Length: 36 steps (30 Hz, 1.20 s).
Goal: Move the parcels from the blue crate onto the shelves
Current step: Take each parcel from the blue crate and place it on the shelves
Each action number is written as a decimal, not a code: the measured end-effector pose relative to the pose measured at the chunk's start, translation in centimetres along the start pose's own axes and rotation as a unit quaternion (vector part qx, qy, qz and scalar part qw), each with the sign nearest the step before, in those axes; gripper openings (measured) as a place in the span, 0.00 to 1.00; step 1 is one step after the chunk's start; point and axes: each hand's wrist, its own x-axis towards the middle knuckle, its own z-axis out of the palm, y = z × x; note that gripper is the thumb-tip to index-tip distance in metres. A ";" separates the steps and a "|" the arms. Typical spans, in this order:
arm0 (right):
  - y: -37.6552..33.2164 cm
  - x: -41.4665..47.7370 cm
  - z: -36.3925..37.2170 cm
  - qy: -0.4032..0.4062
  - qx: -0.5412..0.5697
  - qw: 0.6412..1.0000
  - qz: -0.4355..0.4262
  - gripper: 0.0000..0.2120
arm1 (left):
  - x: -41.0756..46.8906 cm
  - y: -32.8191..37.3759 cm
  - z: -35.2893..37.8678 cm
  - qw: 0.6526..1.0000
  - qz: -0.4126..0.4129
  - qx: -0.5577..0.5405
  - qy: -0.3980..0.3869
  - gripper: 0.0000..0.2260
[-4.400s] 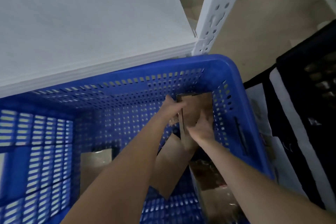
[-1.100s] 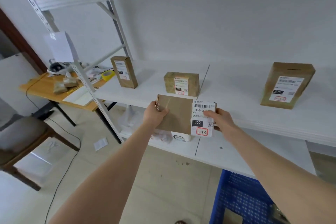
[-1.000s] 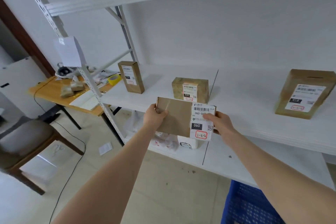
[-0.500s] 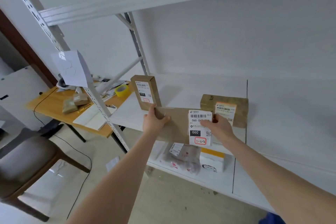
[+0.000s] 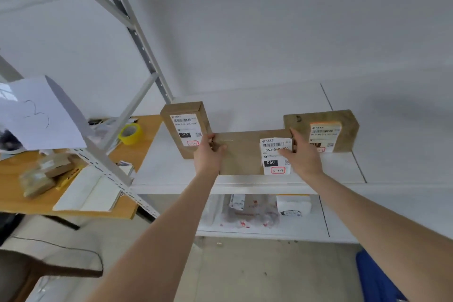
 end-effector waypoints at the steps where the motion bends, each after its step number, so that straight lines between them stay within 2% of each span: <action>1: 0.1 -0.1 0.6 0.012 -0.015 1.000 0.000 0.33 | 0.2 -0.5 0.0 1.000 0.002 -0.002 -0.007 0.18; 8: 0.7 -0.5 2.6 0.075 -0.066 0.995 0.027 0.28 | 1.3 -2.0 0.4 0.999 0.027 -0.024 -0.020 0.18; 16: -0.5 -0.8 2.0 0.110 -0.044 0.992 0.038 0.24 | 1.6 -1.6 1.1 0.998 0.034 -0.048 -0.008 0.18; 25: -1.1 -1.4 2.6 0.105 -0.034 0.994 0.007 0.17 | 1.7 -2.5 0.5 0.998 0.028 -0.049 0.000 0.18; 30: -0.9 -2.0 3.1 0.096 -0.042 0.994 -0.002 0.17 | 1.2 -3.4 0.6 0.998 0.024 -0.049 -0.010 0.18; 36: -1.0 -2.4 3.4 0.065 -0.069 0.995 0.010 0.21 | 0.6 -3.9 0.3 0.998 0.054 0.023 -0.037 0.21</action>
